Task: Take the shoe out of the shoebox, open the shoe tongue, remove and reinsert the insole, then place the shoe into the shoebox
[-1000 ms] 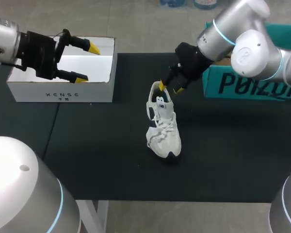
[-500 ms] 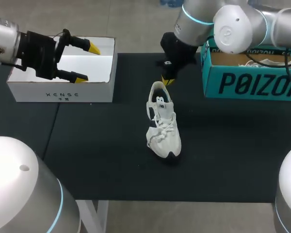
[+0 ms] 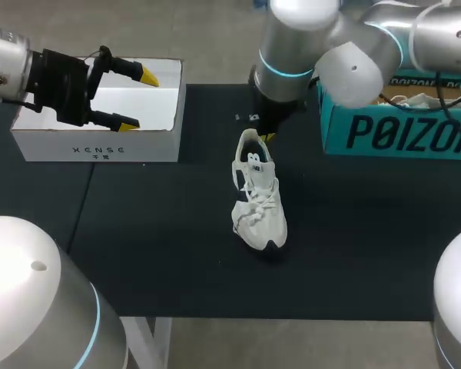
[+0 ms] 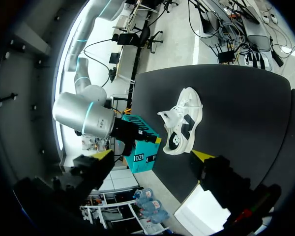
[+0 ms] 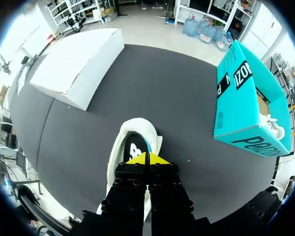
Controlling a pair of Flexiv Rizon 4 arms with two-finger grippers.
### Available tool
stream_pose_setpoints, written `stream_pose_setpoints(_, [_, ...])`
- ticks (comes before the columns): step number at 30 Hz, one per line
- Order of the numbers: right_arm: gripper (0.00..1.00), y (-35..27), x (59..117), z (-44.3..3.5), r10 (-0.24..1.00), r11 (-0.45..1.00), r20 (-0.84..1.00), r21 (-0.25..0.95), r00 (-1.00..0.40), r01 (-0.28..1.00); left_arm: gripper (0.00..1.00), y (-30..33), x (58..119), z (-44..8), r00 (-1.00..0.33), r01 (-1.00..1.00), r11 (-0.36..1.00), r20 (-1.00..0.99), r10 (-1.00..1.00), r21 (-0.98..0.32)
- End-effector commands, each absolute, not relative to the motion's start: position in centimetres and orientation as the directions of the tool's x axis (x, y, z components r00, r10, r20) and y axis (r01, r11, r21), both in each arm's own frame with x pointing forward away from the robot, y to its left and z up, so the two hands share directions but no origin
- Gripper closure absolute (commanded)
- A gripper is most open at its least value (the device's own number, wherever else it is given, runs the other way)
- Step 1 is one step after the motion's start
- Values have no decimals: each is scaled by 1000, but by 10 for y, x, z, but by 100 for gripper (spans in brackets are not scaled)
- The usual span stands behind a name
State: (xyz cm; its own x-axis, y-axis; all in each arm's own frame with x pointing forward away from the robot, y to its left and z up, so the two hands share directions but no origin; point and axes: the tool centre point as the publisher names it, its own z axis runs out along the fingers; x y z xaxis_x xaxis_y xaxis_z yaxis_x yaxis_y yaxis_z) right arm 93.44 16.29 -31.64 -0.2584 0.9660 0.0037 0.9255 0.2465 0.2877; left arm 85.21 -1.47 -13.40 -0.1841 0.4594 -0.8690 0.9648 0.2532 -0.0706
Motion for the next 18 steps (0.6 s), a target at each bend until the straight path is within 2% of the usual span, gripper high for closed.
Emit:
stream_pose_setpoints(1, [100, 166, 934, -328, 968, 249, -35, 275, -249, 929, 0, -15, 853, -134, -183, 965, 252, -869, 460, -70])
stream_pose_setpoints(18, [100, 166, 938, -355, 963, 268, -88, 212, -254, 940, 0, -15, 853, -134, -183, 965, 252, -869, 460, -70])
